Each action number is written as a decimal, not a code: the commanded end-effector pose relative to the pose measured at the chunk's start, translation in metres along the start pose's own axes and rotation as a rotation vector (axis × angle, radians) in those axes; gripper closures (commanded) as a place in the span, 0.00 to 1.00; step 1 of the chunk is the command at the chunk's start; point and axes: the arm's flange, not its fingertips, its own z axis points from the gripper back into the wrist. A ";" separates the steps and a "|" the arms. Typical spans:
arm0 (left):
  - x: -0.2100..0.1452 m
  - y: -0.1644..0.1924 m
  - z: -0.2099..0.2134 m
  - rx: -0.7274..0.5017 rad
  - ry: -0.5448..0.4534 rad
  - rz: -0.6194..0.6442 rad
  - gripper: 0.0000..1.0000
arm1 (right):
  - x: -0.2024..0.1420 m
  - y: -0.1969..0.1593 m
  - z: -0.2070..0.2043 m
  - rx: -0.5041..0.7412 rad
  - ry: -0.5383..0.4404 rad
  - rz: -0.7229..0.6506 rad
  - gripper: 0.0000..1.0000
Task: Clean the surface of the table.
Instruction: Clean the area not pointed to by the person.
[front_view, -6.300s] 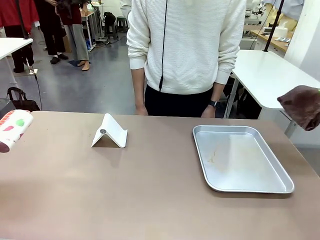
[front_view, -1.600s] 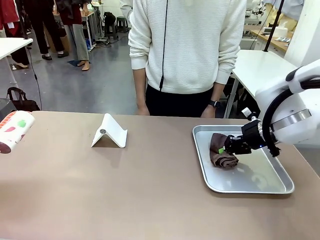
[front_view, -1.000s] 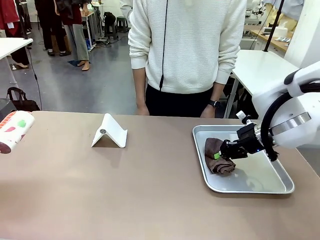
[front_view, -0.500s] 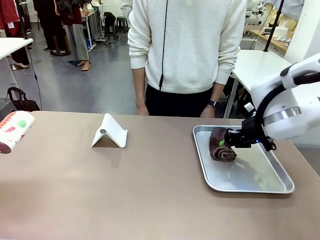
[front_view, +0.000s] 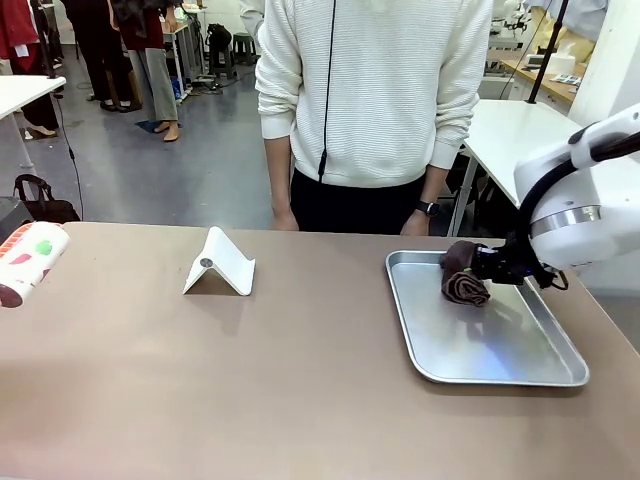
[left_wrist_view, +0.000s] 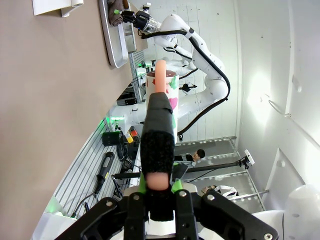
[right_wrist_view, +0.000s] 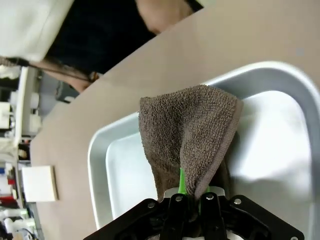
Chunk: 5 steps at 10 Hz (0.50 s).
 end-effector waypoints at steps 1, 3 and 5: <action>0.000 -0.008 0.003 -0.016 -0.018 -0.001 0.81 | 0.015 -0.014 0.015 0.029 -0.004 -0.070 0.93; 0.000 -0.008 0.003 -0.016 -0.018 -0.001 0.81 | 0.031 -0.026 0.051 0.122 0.066 -0.155 0.93; 0.000 -0.008 0.003 -0.016 -0.018 -0.001 0.81 | 0.046 -0.035 0.092 0.281 0.172 -0.259 0.93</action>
